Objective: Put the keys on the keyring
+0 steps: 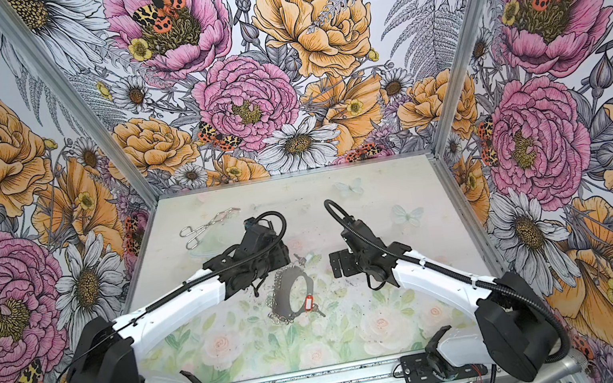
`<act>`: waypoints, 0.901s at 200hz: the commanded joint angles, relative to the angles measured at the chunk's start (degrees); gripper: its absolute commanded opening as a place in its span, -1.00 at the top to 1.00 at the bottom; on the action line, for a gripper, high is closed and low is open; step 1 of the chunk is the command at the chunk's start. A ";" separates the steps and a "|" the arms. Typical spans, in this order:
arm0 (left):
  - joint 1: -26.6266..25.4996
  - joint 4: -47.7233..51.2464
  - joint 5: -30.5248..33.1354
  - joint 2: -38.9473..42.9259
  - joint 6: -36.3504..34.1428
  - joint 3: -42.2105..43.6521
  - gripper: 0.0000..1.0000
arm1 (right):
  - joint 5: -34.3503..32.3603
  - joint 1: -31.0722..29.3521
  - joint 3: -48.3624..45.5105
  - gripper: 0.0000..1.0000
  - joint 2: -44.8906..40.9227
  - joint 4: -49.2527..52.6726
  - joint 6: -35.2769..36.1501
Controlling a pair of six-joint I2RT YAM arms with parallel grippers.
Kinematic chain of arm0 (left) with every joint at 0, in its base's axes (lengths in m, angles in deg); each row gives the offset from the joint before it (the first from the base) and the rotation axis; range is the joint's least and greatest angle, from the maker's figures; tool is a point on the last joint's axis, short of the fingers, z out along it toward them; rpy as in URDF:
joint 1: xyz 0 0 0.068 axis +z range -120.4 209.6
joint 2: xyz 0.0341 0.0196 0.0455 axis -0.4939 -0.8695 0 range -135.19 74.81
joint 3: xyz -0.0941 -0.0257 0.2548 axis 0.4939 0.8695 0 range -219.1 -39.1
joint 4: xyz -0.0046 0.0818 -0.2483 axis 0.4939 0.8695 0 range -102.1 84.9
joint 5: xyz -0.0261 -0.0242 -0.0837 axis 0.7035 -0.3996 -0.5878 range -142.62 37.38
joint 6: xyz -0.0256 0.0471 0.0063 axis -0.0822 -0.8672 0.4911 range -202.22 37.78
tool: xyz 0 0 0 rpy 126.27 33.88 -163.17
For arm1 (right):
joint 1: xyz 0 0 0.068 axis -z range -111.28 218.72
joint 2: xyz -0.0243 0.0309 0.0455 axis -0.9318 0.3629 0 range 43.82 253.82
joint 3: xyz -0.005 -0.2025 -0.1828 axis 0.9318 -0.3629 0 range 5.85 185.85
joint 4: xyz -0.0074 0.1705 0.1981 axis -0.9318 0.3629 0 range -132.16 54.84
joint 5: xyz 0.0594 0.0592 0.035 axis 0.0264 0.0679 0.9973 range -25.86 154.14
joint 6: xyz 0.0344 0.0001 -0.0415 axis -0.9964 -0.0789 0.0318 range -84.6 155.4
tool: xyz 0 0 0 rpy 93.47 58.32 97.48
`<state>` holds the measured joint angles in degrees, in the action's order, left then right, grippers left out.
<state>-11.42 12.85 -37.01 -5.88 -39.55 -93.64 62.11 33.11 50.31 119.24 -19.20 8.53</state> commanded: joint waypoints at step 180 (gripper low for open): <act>16.64 -18.54 -11.08 18.35 2.96 25.74 -0.57 | -10.46 -20.51 16.45 -0.99 26.04 14.63 -8.46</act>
<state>4.65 -3.82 -46.34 12.24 -36.49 -67.70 54.86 12.83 66.25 144.88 -6.82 1.38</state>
